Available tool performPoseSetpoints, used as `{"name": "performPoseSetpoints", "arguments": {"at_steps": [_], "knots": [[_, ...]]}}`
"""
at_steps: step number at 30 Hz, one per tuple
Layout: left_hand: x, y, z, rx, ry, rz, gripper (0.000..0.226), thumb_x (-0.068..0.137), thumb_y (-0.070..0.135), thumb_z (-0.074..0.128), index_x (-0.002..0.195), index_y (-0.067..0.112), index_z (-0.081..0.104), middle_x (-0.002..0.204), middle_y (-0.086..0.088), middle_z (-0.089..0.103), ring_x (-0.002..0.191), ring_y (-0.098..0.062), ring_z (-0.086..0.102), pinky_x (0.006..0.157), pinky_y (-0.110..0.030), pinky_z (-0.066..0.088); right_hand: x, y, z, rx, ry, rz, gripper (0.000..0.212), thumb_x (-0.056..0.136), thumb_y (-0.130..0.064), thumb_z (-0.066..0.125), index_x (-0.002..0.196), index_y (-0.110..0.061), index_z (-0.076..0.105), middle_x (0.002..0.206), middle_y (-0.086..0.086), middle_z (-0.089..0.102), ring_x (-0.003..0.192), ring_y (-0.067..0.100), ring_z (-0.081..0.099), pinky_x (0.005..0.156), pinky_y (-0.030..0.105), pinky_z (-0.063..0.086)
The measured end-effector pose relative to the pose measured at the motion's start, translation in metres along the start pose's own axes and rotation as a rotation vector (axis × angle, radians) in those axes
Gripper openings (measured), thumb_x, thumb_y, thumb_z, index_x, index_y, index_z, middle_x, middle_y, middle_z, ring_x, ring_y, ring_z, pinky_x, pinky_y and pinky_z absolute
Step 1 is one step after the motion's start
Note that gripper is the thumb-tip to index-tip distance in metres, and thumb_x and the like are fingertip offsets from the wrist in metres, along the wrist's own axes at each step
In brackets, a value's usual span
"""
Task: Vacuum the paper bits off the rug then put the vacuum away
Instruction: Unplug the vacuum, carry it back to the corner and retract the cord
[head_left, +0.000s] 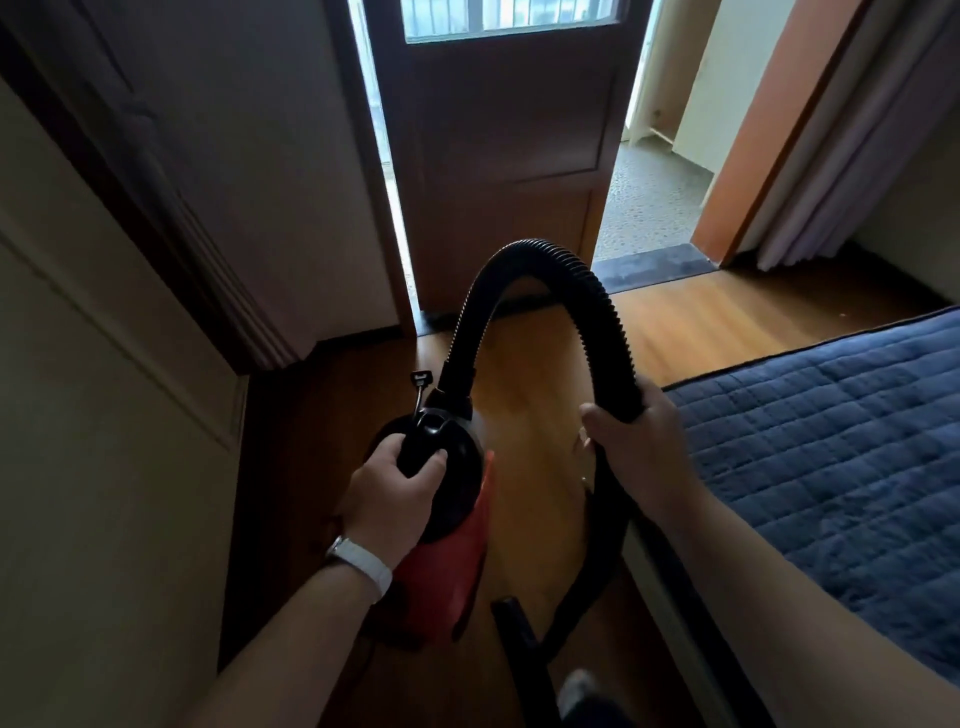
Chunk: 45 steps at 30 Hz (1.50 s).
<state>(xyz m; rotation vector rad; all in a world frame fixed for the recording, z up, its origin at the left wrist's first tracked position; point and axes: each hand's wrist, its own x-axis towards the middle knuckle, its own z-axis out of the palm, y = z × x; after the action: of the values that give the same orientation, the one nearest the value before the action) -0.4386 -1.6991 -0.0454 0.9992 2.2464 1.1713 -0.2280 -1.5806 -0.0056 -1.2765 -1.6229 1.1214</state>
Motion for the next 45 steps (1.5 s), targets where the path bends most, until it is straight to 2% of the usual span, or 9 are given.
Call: {"name": "performPoseSetpoints", "arguments": {"at_steps": [2, 7, 14, 22, 25, 30, 35, 41, 45], "knots": [[0.033, 0.009, 0.016, 0.013, -0.017, 0.009, 0.017, 0.084, 0.035, 0.068, 0.073, 0.024, 0.062, 0.064, 0.005, 0.065, 0.057, -0.004, 0.061, 0.052, -0.028, 0.051, 0.035, 0.01, 0.001, 0.03, 0.0, 0.01, 0.017, 0.076, -0.018, 0.068, 0.085, -0.012, 0.054, 0.077, 0.026, 0.064, 0.066, 0.043, 0.063, 0.051, 0.047, 0.053], [0.117, 0.037, 0.068, 0.03, -0.013, -0.02, 0.013, 0.084, 0.036, 0.067, 0.076, 0.027, 0.064, 0.066, 0.007, 0.068, 0.06, -0.003, 0.063, 0.054, -0.026, 0.051, 0.141, 0.036, 0.0, 0.042, -0.015, 0.032, 0.016, 0.082, -0.011, 0.069, 0.084, -0.014, 0.054, 0.076, 0.021, 0.065, 0.065, 0.036, 0.064, 0.046, 0.026, 0.047], [0.213, 0.1, 0.128, 0.048, 0.029, -0.055, 0.011, 0.083, 0.038, 0.068, 0.076, 0.031, 0.064, 0.068, 0.01, 0.068, 0.067, -0.005, 0.064, 0.057, -0.024, 0.049, 0.297, 0.036, -0.013, 0.198, -0.003, 0.052, 0.014, 0.07, -0.02, 0.069, 0.076, -0.016, 0.057, 0.057, 0.003, 0.061, 0.061, 0.04, 0.065, 0.055, 0.049, 0.055], [0.318, 0.15, 0.176, 0.018, 0.052, -0.03, 0.014, 0.077, 0.047, 0.067, 0.077, 0.033, 0.066, 0.067, 0.013, 0.068, 0.067, -0.008, 0.065, 0.062, -0.032, 0.054, 0.426, 0.019, -0.028, 0.206, 0.028, -0.029, 0.012, 0.075, -0.013, 0.069, 0.08, -0.006, 0.06, 0.061, 0.014, 0.064, 0.055, 0.029, 0.063, 0.054, 0.041, 0.054], [0.361, 0.159, 0.198, 0.011, 0.021, -0.015, 0.011, 0.081, 0.043, 0.069, 0.078, 0.033, 0.066, 0.065, 0.012, 0.068, 0.063, -0.008, 0.065, 0.061, -0.035, 0.056, 0.469, 0.025, -0.031, 0.171, 0.066, -0.008, 0.012, 0.077, -0.01, 0.069, 0.083, -0.004, 0.061, 0.064, 0.016, 0.064, 0.055, 0.028, 0.064, 0.054, 0.04, 0.054], [0.452, 0.171, 0.239, 0.024, -0.083, 0.011, 0.012, 0.081, 0.044, 0.068, 0.084, 0.032, 0.068, 0.069, 0.01, 0.07, 0.066, -0.007, 0.067, 0.064, -0.037, 0.058, 0.544, 0.047, -0.026, 0.12, 0.137, 0.024, 0.011, 0.069, -0.02, 0.069, 0.072, -0.021, 0.058, 0.058, 0.005, 0.062, 0.055, 0.03, 0.064, 0.06, 0.051, 0.057], [0.563, 0.188, 0.29, 0.013, -0.232, 0.07, 0.011, 0.083, 0.043, 0.068, 0.082, 0.032, 0.067, 0.064, 0.01, 0.069, 0.06, -0.005, 0.065, 0.064, -0.038, 0.057, 0.634, 0.065, -0.015, 0.15, 0.256, 0.078, 0.018, 0.074, -0.015, 0.067, 0.067, -0.028, 0.057, 0.056, 0.0, 0.056, 0.052, 0.026, 0.057, 0.058, 0.055, 0.053], [0.691, 0.233, 0.337, 0.033, -0.39, 0.135, 0.01, 0.083, 0.042, 0.068, 0.087, 0.033, 0.065, 0.069, 0.009, 0.07, 0.065, -0.006, 0.066, 0.068, -0.04, 0.058, 0.728, 0.057, -0.01, 0.052, 0.419, 0.136, 0.016, 0.074, -0.013, 0.065, 0.07, -0.02, 0.051, 0.055, -0.002, 0.055, 0.053, 0.03, 0.057, 0.056, 0.047, 0.051], [0.744, 0.268, 0.367, 0.064, -0.453, 0.223, 0.011, 0.084, 0.041, 0.067, 0.086, 0.031, 0.063, 0.068, 0.012, 0.068, 0.063, -0.005, 0.064, 0.064, -0.038, 0.057, 0.763, 0.055, -0.028, 0.037, 0.524, 0.146, 0.015, 0.077, -0.016, 0.066, 0.084, -0.009, 0.055, 0.063, 0.007, 0.058, 0.054, 0.026, 0.059, 0.059, 0.043, 0.053]]}}
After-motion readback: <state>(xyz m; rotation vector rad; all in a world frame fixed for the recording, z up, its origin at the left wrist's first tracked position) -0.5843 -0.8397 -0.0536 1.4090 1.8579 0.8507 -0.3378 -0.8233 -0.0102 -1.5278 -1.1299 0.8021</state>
